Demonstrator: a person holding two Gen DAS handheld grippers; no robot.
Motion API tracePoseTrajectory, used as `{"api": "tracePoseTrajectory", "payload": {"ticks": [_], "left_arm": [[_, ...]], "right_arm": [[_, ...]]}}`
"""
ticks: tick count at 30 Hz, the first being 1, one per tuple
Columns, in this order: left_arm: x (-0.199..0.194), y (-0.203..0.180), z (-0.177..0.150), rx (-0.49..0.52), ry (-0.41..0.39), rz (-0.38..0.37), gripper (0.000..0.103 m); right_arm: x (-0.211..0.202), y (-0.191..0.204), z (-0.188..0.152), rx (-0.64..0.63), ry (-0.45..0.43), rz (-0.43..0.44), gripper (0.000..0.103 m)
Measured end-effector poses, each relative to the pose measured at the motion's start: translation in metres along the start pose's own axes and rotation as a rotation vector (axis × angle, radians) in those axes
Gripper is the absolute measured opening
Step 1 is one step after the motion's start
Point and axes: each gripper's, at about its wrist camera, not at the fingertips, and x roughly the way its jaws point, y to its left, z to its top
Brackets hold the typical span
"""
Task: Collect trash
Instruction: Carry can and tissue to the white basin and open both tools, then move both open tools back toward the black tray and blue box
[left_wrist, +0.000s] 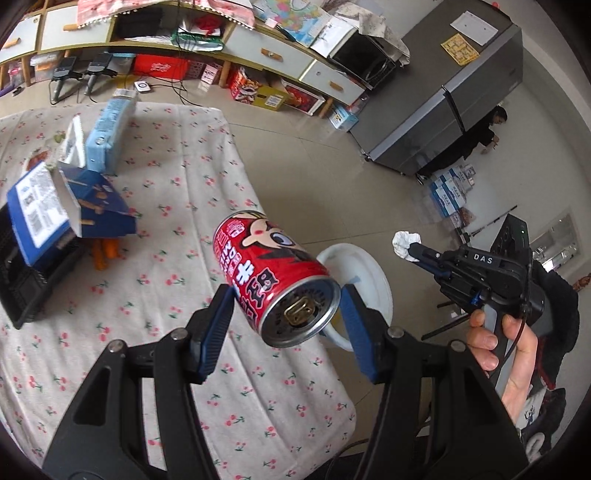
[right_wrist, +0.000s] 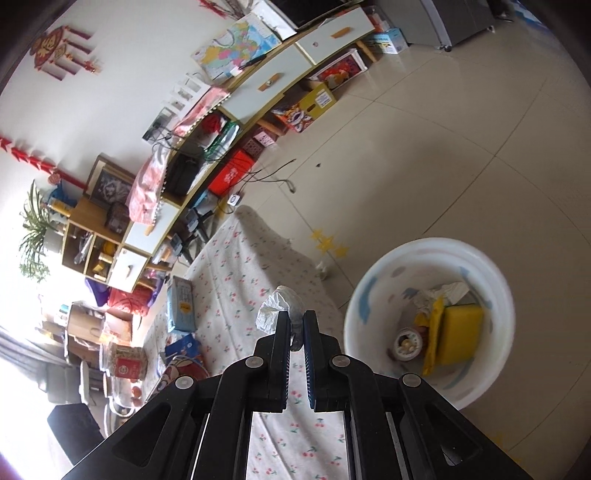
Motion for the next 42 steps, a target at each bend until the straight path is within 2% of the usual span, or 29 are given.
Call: {"api": "tracePoseTrajectory", "payload": {"ticks": [5,10,15,21,23,26,31,35,42], "left_arm": [[0.046,-0.038,-0.012,0.028,0.066,-0.069,0.06],[0.093,-0.074,-0.016,0.066,0.126,-0.116,0.06],[0.138,-0.098,-0.013,0.106,0.173,-0.097,0.061],[0.183,-0.103,0.0,0.109,0.195,-0.062,0.061],[0.187,-0.101,0.003,0.083,0.211,-0.074,0.061],[0.176,-0.095,0.005,0.055,0.196,-0.086,0.07],[0.157,-0.085,0.007,0.051,0.169,-0.064,0.07],[0.144,-0.072,0.007,0.03,0.156,-0.06,0.07],[0.109,-0.05,-0.002,0.032,0.134,-0.005,0.07]], "right_arm": [[-0.009,-0.05,0.013,0.077,-0.001,-0.079,0.008],[-0.006,-0.071,0.015,0.093,0.032,-0.136,0.008],[-0.009,-0.079,0.014,0.093,0.04,-0.15,0.008],[-0.004,-0.086,0.015,0.087,0.061,-0.183,0.009],[-0.001,-0.087,0.016,0.077,0.068,-0.216,0.011],[0.005,-0.086,0.016,0.048,0.089,-0.258,0.012],[0.004,-0.084,0.015,0.044,0.095,-0.247,0.015],[0.0,-0.082,0.015,0.043,0.077,-0.255,0.026],[-0.004,-0.073,0.016,0.056,0.032,-0.244,0.03]]}}
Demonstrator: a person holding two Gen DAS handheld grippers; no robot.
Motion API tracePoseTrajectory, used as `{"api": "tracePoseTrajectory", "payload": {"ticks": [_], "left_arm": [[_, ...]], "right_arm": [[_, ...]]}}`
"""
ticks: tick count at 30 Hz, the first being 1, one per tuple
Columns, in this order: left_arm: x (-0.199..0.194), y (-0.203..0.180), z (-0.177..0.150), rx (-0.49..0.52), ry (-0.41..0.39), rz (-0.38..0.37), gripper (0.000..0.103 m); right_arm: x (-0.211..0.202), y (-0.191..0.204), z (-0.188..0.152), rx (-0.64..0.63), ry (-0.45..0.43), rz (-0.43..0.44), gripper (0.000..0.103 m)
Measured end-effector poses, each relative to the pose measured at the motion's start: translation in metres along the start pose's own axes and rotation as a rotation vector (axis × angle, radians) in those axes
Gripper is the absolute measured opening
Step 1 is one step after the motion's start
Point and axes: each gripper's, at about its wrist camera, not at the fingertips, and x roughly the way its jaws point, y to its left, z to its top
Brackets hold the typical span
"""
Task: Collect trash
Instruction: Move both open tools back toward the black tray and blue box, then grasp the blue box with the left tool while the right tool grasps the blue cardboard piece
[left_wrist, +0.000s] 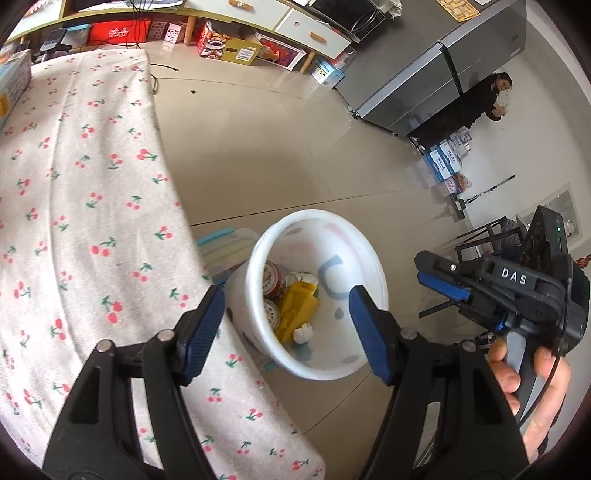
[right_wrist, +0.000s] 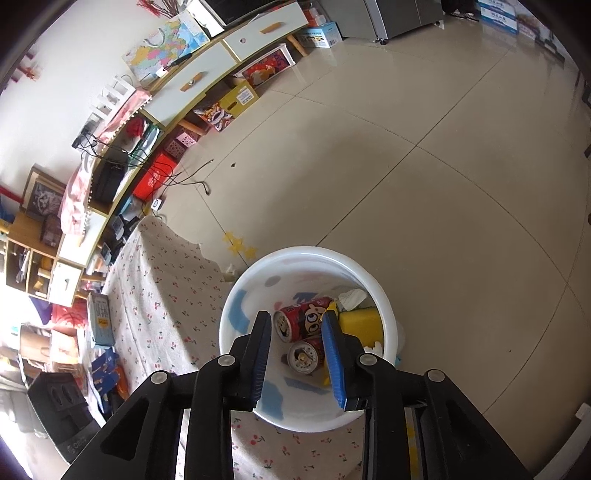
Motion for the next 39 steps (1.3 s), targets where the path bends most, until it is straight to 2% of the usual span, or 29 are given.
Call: {"api": "tracePoseTrajectory", "payload": {"ticks": [6,10,17,21,27,32,36,39], "left_arm": [[-0.047,0.03,-0.002,-0.002,-0.043,0.097,0.07],[-0.089,0.066,-0.001,-0.038,-0.084,0.17,0.07],[-0.163,0.144,-0.002,-0.177,-0.146,0.332,0.07],[-0.196,0.191,-0.008,-0.278,-0.18,0.37,0.071],[-0.197,0.224,-0.013,-0.373,-0.185,0.329,0.072],[-0.186,0.225,-0.005,-0.383,-0.173,0.297,0.073],[-0.171,0.223,0.008,-0.37,-0.154,0.288,0.076],[-0.162,0.223,0.015,-0.354,-0.14,0.311,0.076]], "right_arm": [[0.008,0.032,-0.005,-0.039,0.016,0.026,0.034],[0.009,0.066,-0.014,-0.081,0.013,0.108,0.036],[0.012,0.156,-0.051,-0.245,0.043,0.289,0.044],[0.027,0.204,-0.074,-0.337,0.08,0.312,0.046],[0.053,0.248,-0.103,-0.42,0.17,0.338,0.052],[0.076,0.26,-0.114,-0.435,0.214,0.303,0.053],[0.088,0.262,-0.115,-0.429,0.224,0.278,0.06],[0.091,0.263,-0.114,-0.438,0.229,0.271,0.06]]}}
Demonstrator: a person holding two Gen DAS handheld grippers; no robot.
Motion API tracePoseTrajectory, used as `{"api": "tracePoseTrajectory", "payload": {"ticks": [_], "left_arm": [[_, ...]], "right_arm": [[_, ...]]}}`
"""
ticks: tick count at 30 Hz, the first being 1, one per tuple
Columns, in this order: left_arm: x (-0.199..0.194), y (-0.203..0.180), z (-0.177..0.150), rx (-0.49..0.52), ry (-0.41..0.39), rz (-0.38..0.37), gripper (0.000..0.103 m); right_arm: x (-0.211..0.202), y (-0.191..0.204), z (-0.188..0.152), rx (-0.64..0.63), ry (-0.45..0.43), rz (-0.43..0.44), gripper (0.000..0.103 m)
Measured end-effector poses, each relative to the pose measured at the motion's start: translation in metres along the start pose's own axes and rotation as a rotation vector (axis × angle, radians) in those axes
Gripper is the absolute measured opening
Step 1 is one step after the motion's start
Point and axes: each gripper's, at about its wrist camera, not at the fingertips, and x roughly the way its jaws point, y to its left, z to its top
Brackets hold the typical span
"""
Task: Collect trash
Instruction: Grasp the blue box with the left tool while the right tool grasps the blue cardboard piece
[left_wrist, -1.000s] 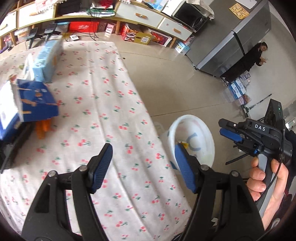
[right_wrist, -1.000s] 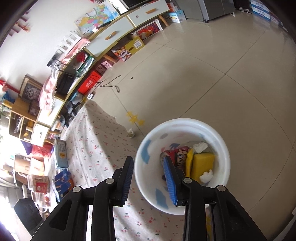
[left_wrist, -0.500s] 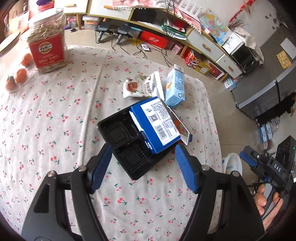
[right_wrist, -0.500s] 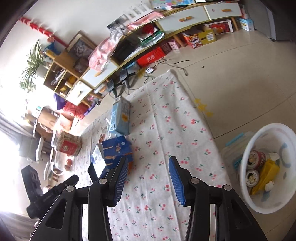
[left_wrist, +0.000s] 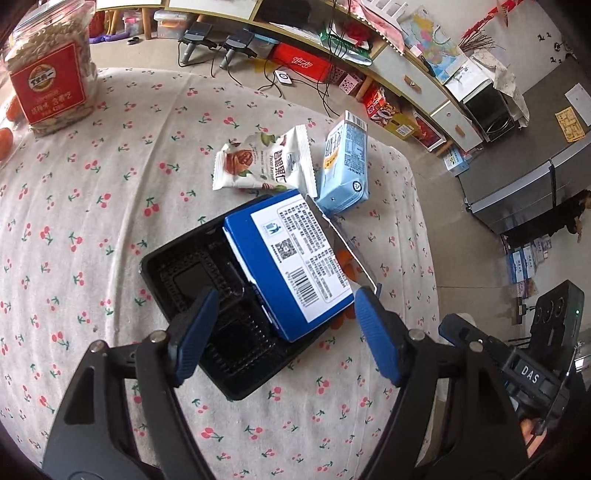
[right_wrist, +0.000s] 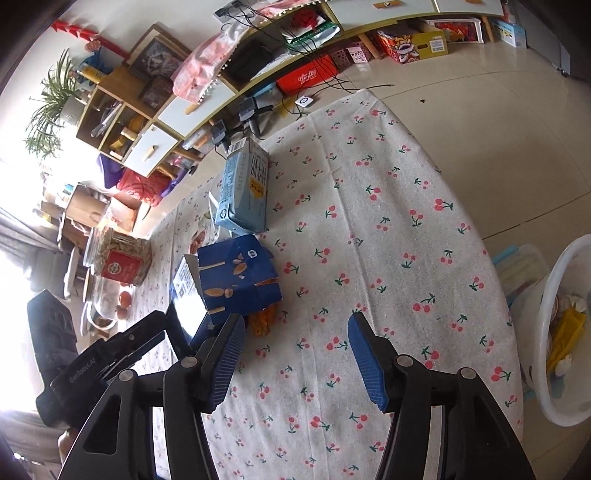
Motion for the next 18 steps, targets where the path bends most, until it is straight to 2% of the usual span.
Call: {"api": "tracePoseTrajectory", "payload": {"ticks": [9,18], "left_arm": [[0.018,-0.006,0.01,-0.002,0.023,0.022,0.076],[0.026,-0.013,0.013,0.022,0.036,0.046,0.076]], "right_arm": [[0.009,0.0,0.005,-0.018,0.008,-0.01,0.061],[0.031,0.001,0.011,0.01,0.052,0.041,0.067]]}}
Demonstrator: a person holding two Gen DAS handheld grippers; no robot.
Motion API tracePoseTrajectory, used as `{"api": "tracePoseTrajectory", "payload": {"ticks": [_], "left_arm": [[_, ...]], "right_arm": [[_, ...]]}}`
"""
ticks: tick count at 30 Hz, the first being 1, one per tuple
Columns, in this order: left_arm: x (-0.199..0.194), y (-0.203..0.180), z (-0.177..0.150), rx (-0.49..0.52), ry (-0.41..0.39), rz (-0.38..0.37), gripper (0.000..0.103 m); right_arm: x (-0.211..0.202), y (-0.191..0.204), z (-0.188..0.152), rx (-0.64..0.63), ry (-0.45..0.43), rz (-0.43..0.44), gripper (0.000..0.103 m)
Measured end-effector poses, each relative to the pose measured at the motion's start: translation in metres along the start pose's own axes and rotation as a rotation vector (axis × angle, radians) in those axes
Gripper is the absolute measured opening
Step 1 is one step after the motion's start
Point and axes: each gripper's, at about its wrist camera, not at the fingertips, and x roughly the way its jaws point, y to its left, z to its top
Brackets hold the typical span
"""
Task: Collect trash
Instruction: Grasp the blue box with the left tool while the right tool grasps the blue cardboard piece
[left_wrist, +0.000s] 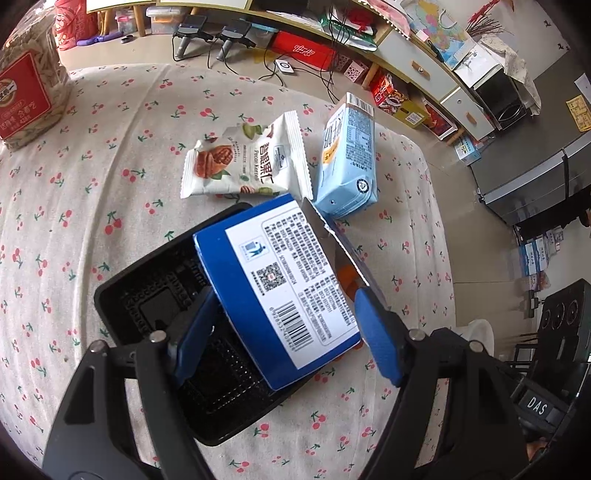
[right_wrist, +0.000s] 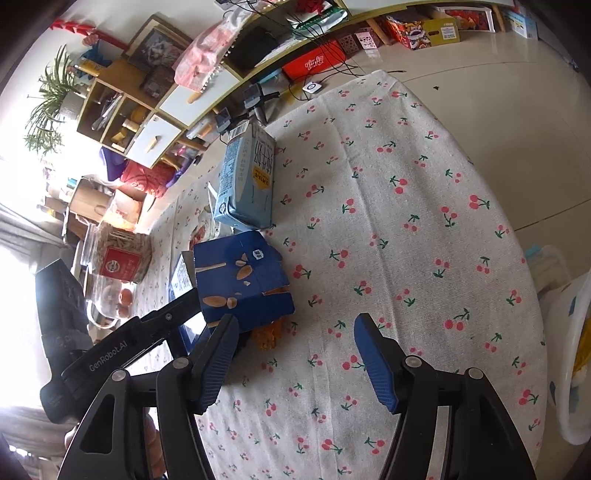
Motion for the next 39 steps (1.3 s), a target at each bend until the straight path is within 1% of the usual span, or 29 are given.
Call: {"api": "tracePoseTrajectory", "payload": {"ticks": [3,4,6,7,8,13,17,18,19,21,23,24,26,29,32,33,34,35,36,39], "left_arm": [[0.0,-0.001,0.0,0.002,-0.006,0.003,0.076],[-0.001,0.0,0.0,0.003,-0.008,0.004,0.074],[-0.003,0.0,-0.001,0.008,-0.011,0.005,0.073],[-0.004,0.0,-0.001,0.013,-0.014,0.007,0.071],[-0.006,0.0,-0.001,0.015,-0.019,0.01,0.066],[-0.016,0.003,-0.002,0.011,-0.038,-0.008,0.066],[-0.024,0.005,-0.002,-0.001,-0.048,-0.027,0.066],[-0.026,0.004,-0.003,0.004,-0.053,-0.027,0.066],[-0.027,0.004,-0.003,0.01,-0.054,-0.029,0.066],[-0.026,0.005,-0.003,0.006,-0.047,-0.046,0.066],[-0.026,0.009,-0.002,-0.012,-0.045,-0.052,0.066],[-0.028,0.012,-0.001,-0.018,-0.048,-0.052,0.066],[-0.033,0.017,-0.001,-0.025,-0.058,-0.051,0.066],[-0.042,0.023,-0.003,-0.029,-0.066,-0.059,0.066],[-0.048,0.026,-0.005,-0.03,-0.073,-0.064,0.066],[-0.049,0.027,-0.006,-0.032,-0.075,-0.065,0.066],[-0.051,0.027,-0.006,-0.034,-0.076,-0.068,0.066],[-0.052,0.027,-0.007,-0.035,-0.078,-0.071,0.066],[-0.054,0.027,-0.007,-0.035,-0.081,-0.074,0.066],[-0.059,0.028,-0.009,-0.034,-0.085,-0.089,0.066]], "right_arm": [[0.006,-0.002,0.002,0.01,0.005,0.009,0.067],[0.007,-0.002,0.003,0.015,0.009,0.017,0.067],[0.01,-0.005,0.004,0.033,0.019,0.043,0.067],[0.011,-0.006,0.004,0.044,0.022,0.056,0.067],[0.012,-0.008,0.004,0.057,0.024,0.068,0.067],[0.019,-0.007,0.005,0.09,0.034,0.122,0.067],[0.03,-0.004,0.005,0.11,0.053,0.148,0.067],[0.032,-0.004,0.005,0.114,0.054,0.146,0.067],[0.032,0.0,0.006,0.103,0.047,0.126,0.067],[0.027,0.017,0.007,0.014,0.003,0.069,0.067],[0.024,0.034,0.007,-0.076,-0.019,0.066,0.068],[0.025,0.039,0.006,-0.096,-0.014,0.06,0.069],[0.035,0.038,0.005,-0.074,0.016,0.029,0.069],[0.049,0.026,0.006,0.002,0.039,0.034,0.069],[0.053,0.025,0.009,0.008,0.041,0.05,0.069],[0.053,0.027,0.008,0.003,0.036,0.041,0.066],[0.053,0.029,0.008,-0.011,0.031,0.037,0.058],[0.051,0.031,0.007,-0.019,0.031,0.038,0.036],[0.049,0.032,0.007,-0.018,0.036,0.042,0.019],[0.044,0.034,0.006,-0.027,0.036,0.073,0.009]]}}
